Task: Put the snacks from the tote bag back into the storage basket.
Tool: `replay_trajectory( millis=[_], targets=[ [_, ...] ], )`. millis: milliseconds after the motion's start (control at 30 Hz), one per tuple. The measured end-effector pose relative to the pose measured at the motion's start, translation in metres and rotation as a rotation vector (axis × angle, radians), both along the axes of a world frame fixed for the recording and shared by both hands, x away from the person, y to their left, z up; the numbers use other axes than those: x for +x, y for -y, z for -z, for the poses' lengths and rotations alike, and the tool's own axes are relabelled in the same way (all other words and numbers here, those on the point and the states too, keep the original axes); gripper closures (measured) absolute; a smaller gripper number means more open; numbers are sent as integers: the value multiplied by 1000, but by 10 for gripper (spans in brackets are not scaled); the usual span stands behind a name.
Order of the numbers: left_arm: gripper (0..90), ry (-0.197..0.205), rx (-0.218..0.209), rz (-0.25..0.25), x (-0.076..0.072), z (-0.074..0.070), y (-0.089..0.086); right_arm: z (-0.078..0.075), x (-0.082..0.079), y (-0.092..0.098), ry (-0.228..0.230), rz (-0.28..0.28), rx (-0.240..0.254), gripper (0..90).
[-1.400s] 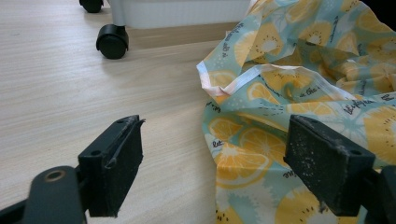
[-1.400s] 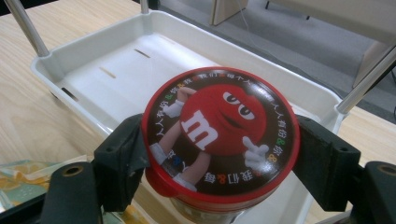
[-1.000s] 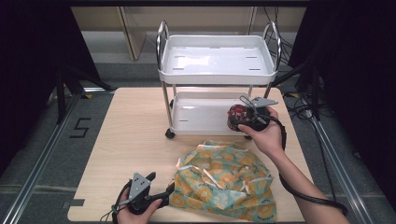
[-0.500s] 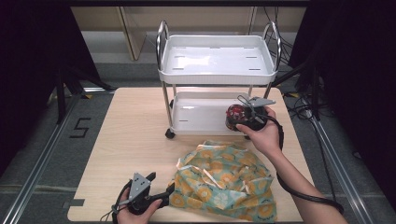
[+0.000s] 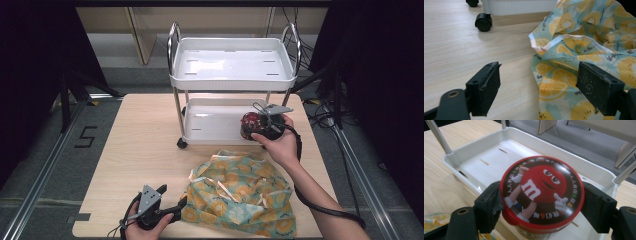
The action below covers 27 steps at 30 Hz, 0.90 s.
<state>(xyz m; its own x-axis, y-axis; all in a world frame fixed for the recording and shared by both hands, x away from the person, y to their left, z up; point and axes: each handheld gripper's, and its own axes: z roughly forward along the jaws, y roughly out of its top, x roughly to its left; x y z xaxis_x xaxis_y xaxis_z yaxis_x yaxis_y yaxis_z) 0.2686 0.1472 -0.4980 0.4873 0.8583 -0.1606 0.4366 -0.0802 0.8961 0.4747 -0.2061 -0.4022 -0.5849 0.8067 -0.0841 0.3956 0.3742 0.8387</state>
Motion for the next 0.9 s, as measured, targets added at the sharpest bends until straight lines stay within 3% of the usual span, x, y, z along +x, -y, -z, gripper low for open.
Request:
replay_trajectory(
  millis=[167, 433, 667, 800, 833, 900],
  targets=[
    [189, 0, -2, -3, 0, 0, 0, 1, 0, -2, -16, 8, 5, 262],
    [189, -1, 0, 1, 0, 0, 0, 0, 2, -3, 7, 5, -5, 262],
    [189, -1, -1, -1, 0, 0, 1, 1, 3, -6, -16, 1, -5, 262],
    [189, -2, 1, 0, 0, 0, 1, 3, 6, -6, 15, 1, -20, 262],
    [189, -2, -4, -3, 0, 0, 1, 2, 5, -6, -5, 1, -13, 262],
    [189, -3, 4, 4, 0, 0, 0, 2, 6, -7, 9, 8, -4, 262]
  ],
)
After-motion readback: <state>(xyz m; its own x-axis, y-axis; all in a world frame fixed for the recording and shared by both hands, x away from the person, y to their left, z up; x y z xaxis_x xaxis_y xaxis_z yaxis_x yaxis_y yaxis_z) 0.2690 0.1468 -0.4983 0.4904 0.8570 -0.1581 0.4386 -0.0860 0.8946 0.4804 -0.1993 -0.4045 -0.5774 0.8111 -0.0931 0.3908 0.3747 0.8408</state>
